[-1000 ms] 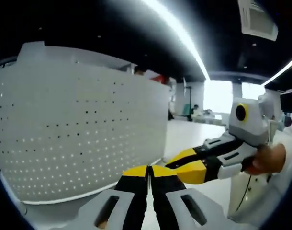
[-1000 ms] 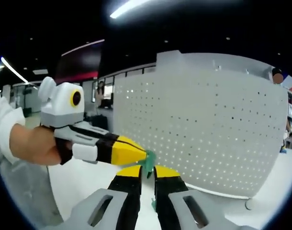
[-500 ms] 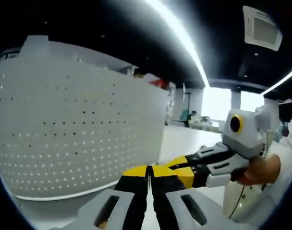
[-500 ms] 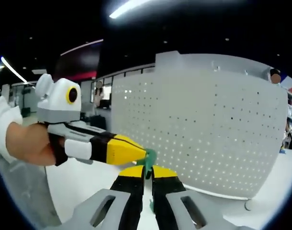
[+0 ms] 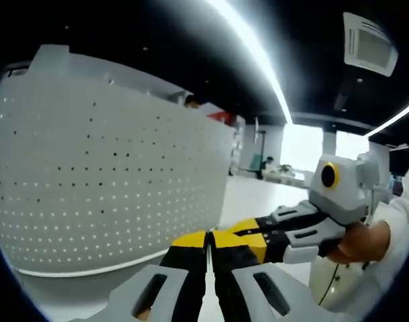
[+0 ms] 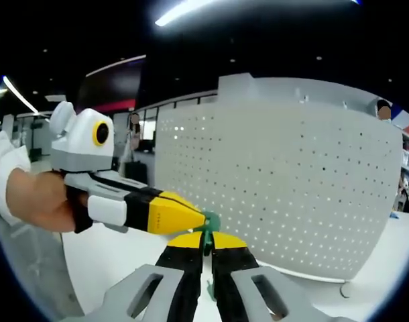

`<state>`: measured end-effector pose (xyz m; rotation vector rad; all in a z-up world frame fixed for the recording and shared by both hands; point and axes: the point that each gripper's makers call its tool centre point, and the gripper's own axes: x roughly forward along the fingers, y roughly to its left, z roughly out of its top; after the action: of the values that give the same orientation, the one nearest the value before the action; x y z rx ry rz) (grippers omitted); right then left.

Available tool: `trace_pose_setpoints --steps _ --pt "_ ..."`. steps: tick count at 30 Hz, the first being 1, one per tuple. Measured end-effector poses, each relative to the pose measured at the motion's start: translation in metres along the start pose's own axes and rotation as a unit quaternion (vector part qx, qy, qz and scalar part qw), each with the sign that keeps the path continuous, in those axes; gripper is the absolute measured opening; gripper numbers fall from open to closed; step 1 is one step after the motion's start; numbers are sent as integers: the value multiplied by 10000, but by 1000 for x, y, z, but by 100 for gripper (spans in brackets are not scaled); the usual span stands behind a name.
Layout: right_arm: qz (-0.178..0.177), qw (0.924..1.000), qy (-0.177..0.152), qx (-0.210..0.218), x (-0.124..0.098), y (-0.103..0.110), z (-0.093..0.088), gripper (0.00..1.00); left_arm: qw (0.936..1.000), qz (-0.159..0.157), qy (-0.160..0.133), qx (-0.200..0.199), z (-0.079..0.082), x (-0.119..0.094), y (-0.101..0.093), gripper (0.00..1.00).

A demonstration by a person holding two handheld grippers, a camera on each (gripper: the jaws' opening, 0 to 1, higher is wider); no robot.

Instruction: Insert the hook assembly into the mounting plate slot until the hook locks in place.

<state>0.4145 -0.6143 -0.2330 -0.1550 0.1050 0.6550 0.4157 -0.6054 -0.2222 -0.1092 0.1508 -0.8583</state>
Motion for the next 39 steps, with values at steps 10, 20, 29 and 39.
trace_pose_setpoints --steps 10,20,29,39 --pt "20 10000 14 -59 1 -1 -1 1 9999 -35 38 133 0 -1 -1 2" --pt "14 10000 30 -58 1 -1 -1 0 9993 -119 42 361 2 -3 -2 3" --pt "-5 10000 36 -44 0 -2 0 0 9977 -129 92 656 4 -7 -2 10" --pt "-32 10000 35 -82 -2 -2 2 0 9938 -193 221 1074 4 -17 2 19"
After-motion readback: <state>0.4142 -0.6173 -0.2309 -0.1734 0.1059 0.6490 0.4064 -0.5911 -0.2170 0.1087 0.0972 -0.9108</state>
